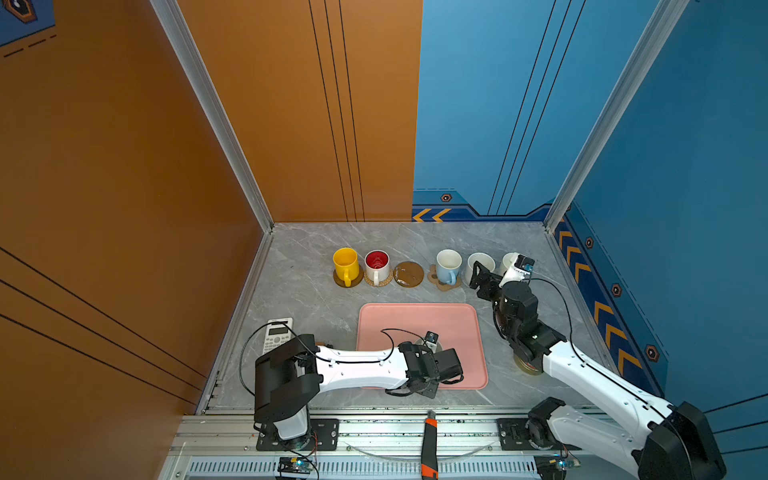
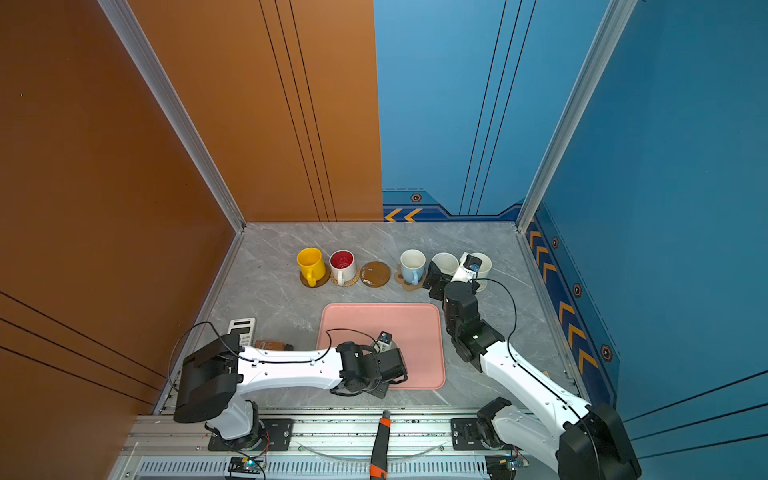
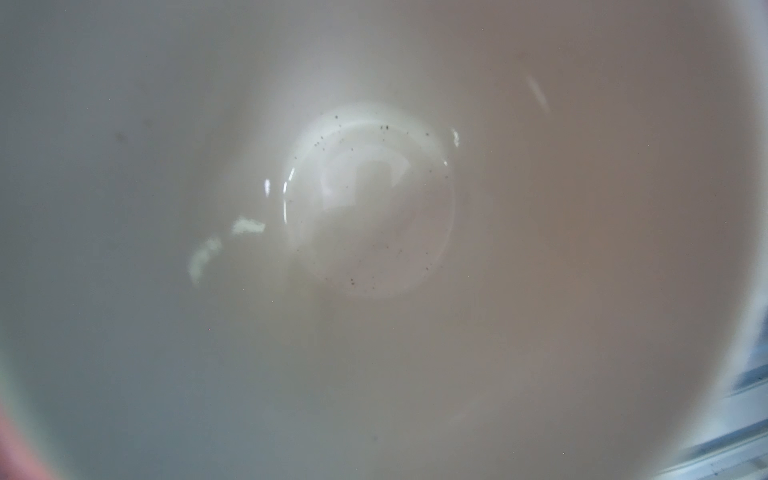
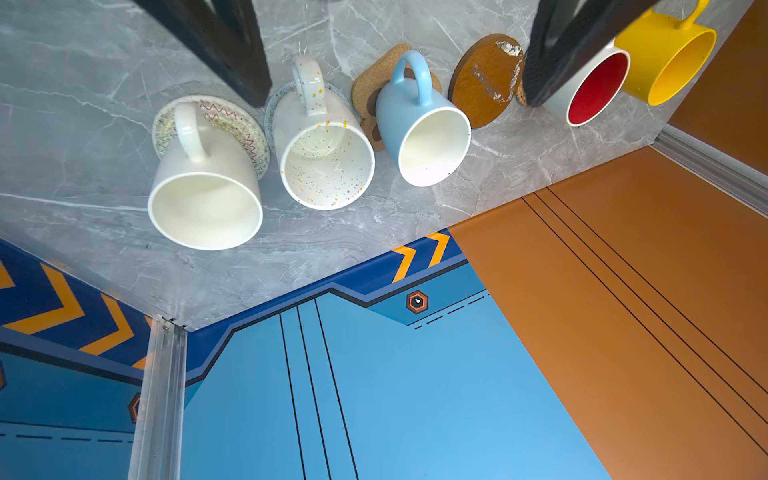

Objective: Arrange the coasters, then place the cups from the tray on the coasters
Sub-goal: 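Lift the lavender-handled mug off the tray with the left gripper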

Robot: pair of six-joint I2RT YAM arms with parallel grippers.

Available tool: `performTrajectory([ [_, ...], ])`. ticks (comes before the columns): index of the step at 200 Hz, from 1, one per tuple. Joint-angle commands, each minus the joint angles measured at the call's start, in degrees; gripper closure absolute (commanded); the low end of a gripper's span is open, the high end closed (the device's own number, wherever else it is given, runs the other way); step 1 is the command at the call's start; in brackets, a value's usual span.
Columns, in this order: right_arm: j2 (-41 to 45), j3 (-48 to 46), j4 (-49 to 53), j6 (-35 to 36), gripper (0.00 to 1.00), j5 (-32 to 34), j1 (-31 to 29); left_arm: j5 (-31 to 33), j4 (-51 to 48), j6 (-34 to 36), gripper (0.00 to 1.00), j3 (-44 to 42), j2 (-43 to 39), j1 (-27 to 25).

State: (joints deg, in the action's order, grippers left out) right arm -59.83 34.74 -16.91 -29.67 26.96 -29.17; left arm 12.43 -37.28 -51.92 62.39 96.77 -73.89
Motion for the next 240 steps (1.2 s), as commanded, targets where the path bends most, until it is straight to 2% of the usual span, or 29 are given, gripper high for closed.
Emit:
performTrajectory([
  [1,-0.2,-1.0,1.2,-0.7,0.07,-0.9,0.3,1.2,-0.8,0.1,1.00,0.3,-0.5,0.6],
  [161,-0.9,-0.6,1.4,-0.8,0.08,-1.9,0.6,6.0,-0.7,-0.3,1.00,-0.9,-6.7,1.0],
  [240,-1.6,-0.4,1.4,-0.9,0.09,-2.4,0.8,6.9,3.6,3.5,1.00,-1.2,-7.7,5.8],
])
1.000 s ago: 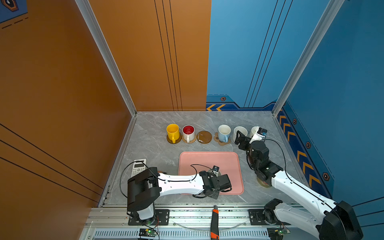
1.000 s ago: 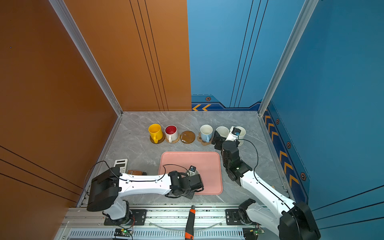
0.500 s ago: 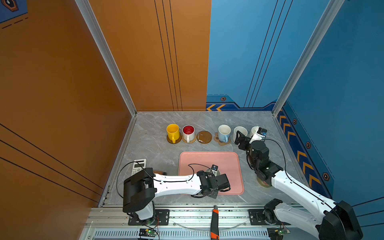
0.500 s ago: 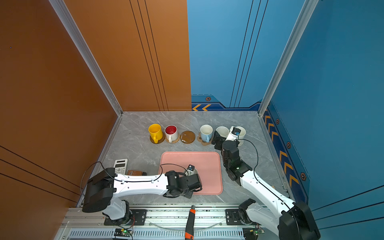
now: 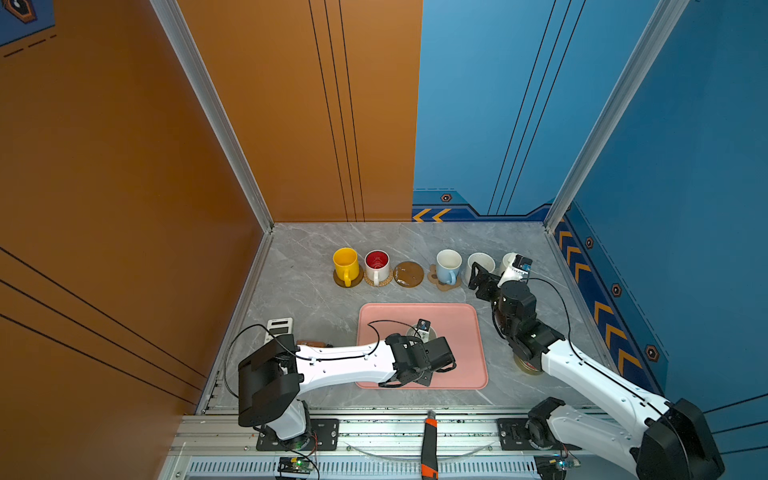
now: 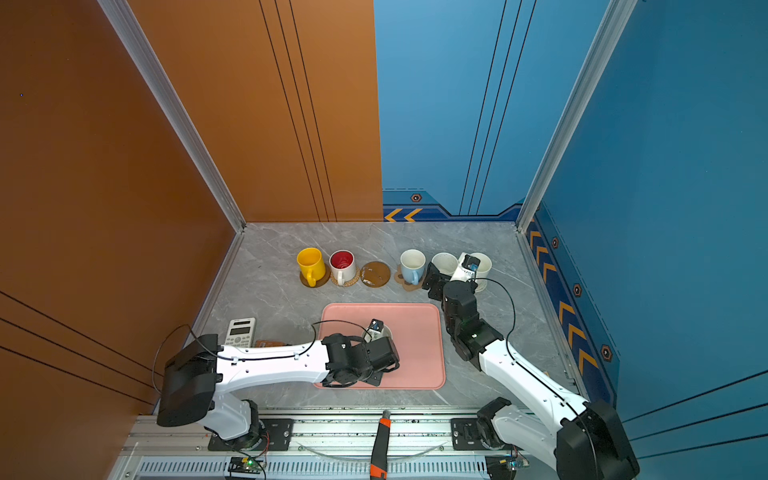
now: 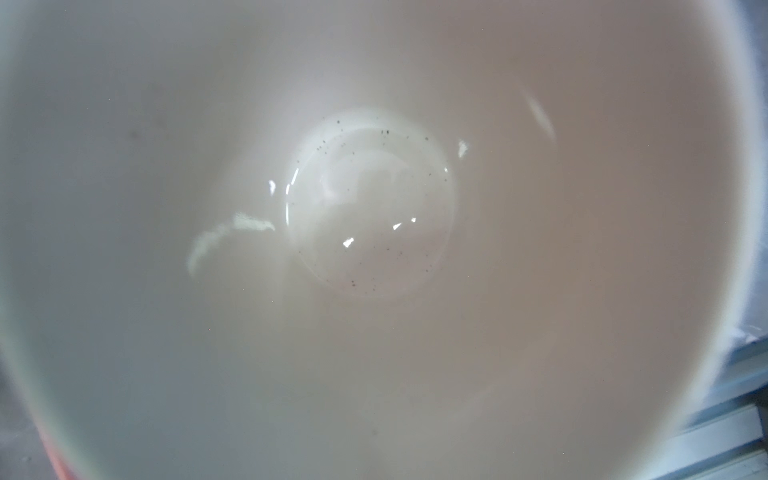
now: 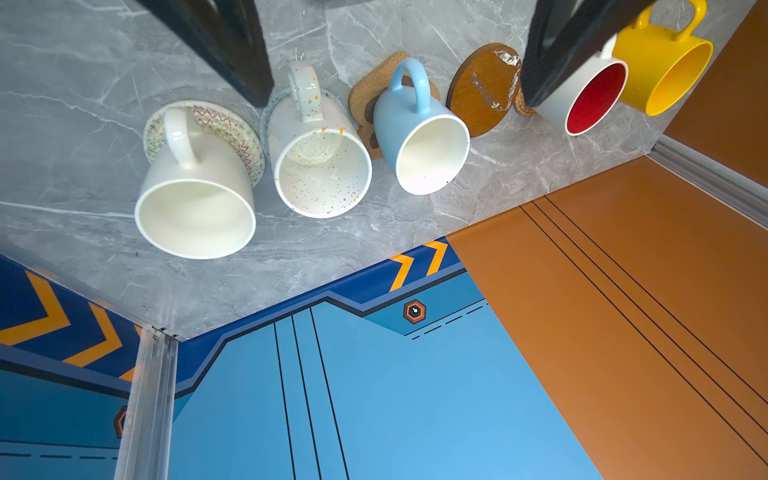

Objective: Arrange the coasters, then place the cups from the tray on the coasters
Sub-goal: 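Lift the lavender-handled mug off the tray with the left gripper, then carry the lavender-handled mug with the left gripper toward the empty wooden coaster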

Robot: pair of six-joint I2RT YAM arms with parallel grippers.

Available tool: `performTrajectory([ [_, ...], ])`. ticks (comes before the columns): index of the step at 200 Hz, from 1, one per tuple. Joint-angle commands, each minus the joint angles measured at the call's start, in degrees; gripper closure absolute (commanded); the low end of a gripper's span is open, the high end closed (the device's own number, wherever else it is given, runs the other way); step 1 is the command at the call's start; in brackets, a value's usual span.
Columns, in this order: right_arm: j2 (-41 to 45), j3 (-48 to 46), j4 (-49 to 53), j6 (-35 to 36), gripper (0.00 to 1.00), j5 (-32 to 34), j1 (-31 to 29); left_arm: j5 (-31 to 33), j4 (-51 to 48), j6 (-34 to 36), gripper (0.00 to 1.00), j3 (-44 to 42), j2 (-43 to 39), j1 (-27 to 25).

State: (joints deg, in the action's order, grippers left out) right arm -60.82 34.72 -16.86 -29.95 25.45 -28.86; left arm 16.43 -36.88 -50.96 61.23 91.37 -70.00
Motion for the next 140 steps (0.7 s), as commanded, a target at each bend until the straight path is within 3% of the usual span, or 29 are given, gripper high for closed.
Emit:
performTrajectory([
  [1,-0.6,-0.4,1.4,-0.6,0.09,-0.9,0.5,2.8,3.2,2.7,1.00,0.0,-2.3,2.0],
  [140,-0.3,-0.7,1.5,-0.6,0.09,-2.1,2.4,1.8,5.3,12.0,1.00,6.8,0.8,12.3],
])
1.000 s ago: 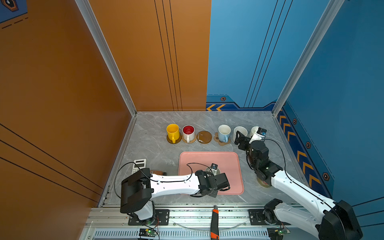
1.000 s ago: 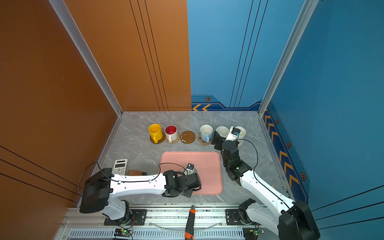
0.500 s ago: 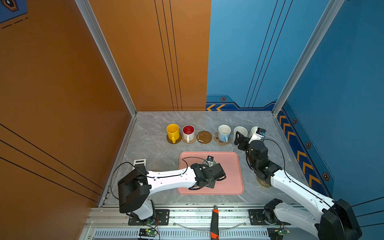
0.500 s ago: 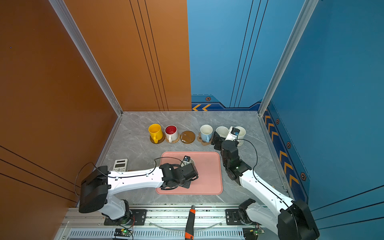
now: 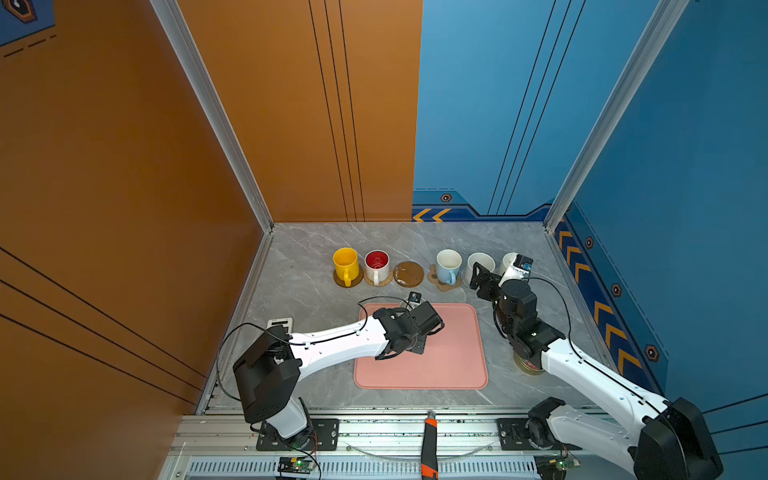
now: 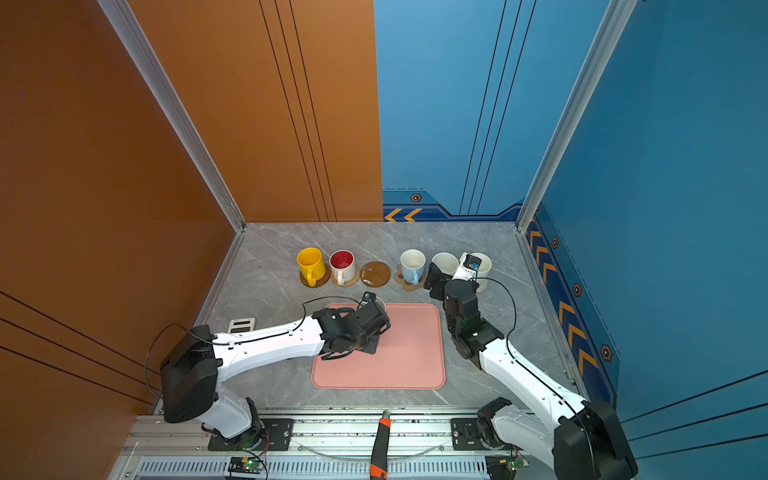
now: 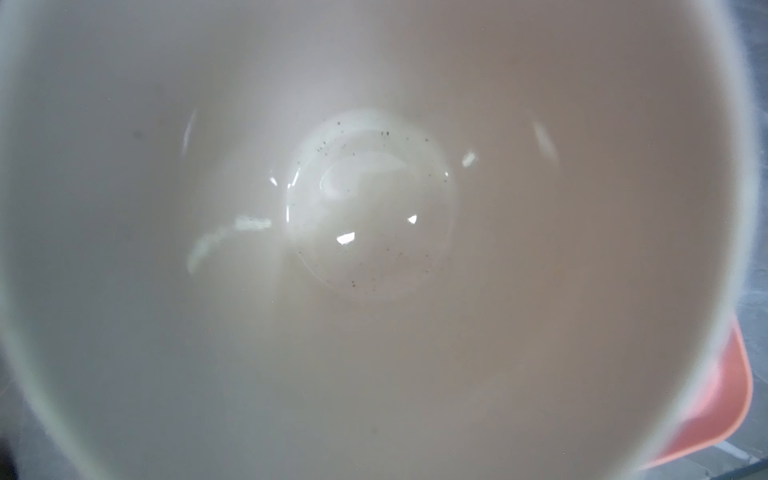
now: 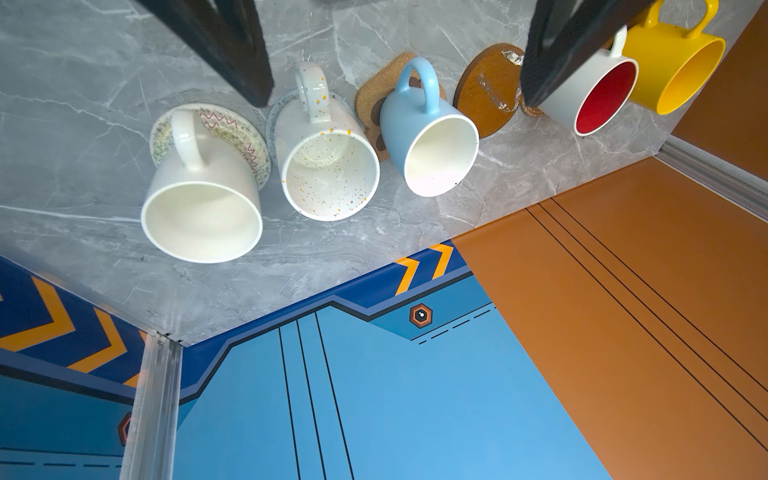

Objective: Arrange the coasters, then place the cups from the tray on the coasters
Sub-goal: 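Carry the lavender-handled mug with the left gripper toward the empty wooden coaster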

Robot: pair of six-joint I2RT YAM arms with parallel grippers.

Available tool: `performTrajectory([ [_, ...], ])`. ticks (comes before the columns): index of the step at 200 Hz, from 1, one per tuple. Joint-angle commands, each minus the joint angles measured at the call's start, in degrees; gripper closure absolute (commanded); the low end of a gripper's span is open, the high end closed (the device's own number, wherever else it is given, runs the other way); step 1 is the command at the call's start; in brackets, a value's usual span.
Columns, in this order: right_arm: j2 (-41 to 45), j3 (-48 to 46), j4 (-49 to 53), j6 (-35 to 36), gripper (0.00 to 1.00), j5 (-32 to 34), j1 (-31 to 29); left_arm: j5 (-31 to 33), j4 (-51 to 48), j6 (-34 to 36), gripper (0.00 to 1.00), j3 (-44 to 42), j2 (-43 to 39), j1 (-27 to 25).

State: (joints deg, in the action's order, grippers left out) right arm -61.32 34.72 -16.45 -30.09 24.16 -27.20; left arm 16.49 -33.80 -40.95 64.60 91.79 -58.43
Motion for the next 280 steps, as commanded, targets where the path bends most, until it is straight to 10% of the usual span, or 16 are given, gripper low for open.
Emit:
performTrajectory([
  [1,0.2,-0.7,1.0,-0.5,0.09,-0.8,0.7,1.7,2.2,2.0,1.00,3.4,0.4,0.8],
  [280,-10.9,7.6,6.1,-4.1,0.14,-11.5,1.0,-0.8,3.9,11.7,1.00,13.8,6.6,11.8],
])
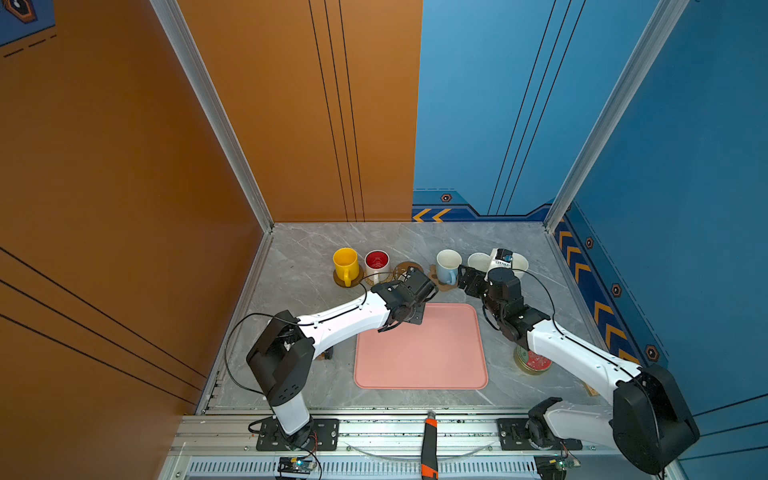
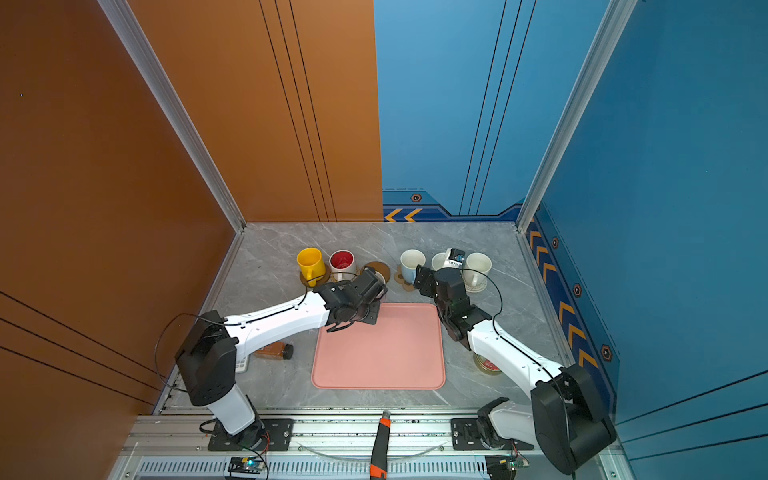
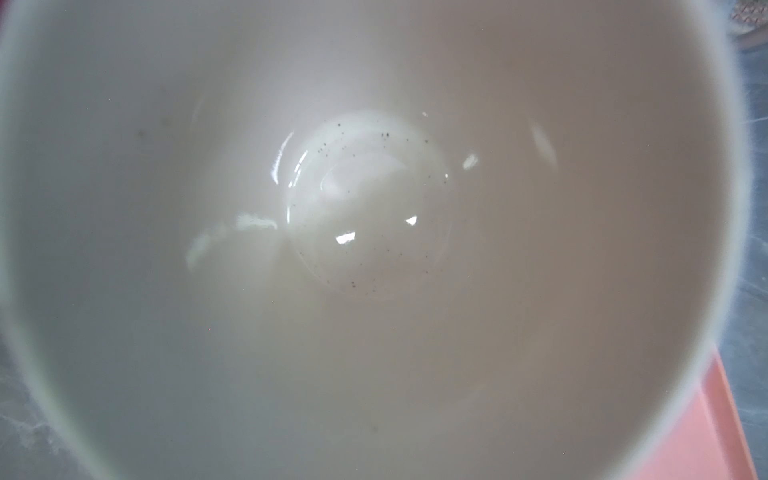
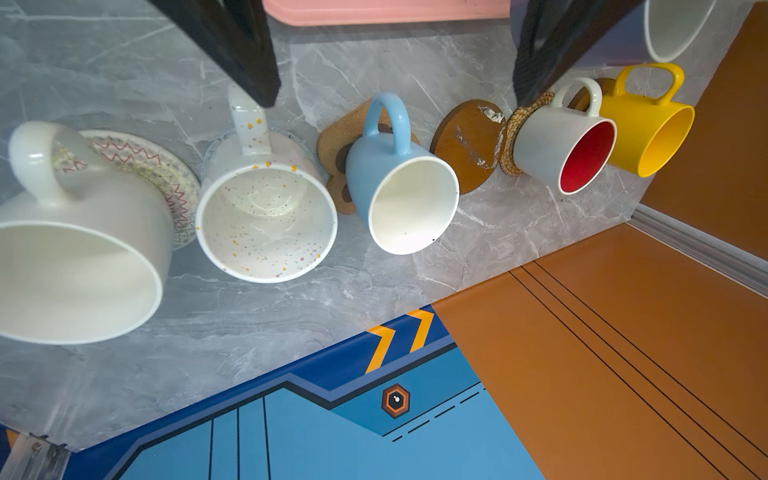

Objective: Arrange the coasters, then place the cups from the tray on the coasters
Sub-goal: 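Carry the lavender-handled mug with the left gripper toward the empty wooden coaster, then lower the lavender-handled mug onto the wooden coaster with the left gripper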

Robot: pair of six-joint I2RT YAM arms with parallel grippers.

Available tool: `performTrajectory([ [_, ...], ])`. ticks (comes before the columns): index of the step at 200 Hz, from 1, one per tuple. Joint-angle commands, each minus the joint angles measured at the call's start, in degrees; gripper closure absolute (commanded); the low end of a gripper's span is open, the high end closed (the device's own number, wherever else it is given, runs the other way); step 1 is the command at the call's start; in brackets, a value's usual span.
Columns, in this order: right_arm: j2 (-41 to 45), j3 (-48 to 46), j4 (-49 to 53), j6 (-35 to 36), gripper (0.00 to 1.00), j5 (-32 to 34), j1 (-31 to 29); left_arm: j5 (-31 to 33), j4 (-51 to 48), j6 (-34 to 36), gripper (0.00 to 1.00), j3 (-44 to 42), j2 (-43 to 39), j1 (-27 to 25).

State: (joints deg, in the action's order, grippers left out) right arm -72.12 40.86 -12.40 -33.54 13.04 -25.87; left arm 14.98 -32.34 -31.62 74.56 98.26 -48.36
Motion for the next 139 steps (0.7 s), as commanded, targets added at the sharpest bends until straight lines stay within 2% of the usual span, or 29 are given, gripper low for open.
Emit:
performTrajectory([
  [1,-0.1,1.5,2.0,-0.7,0.14,-0.3,-0.3,0.7,2.4,2.5,1.00,3.9,0.2,1.8],
  [67,-0.4,1.6,2.5,0.0,0.14,0.2,-0.1,-0.4,1.9,5.5,1.00,9.5,5.7,5.5],
  [139,-0.3,1.4,3.0,0.6,0.14,0.4,0.7,-2.0,-3.5,9.0,1.00,23.2,16.6,9.1],
])
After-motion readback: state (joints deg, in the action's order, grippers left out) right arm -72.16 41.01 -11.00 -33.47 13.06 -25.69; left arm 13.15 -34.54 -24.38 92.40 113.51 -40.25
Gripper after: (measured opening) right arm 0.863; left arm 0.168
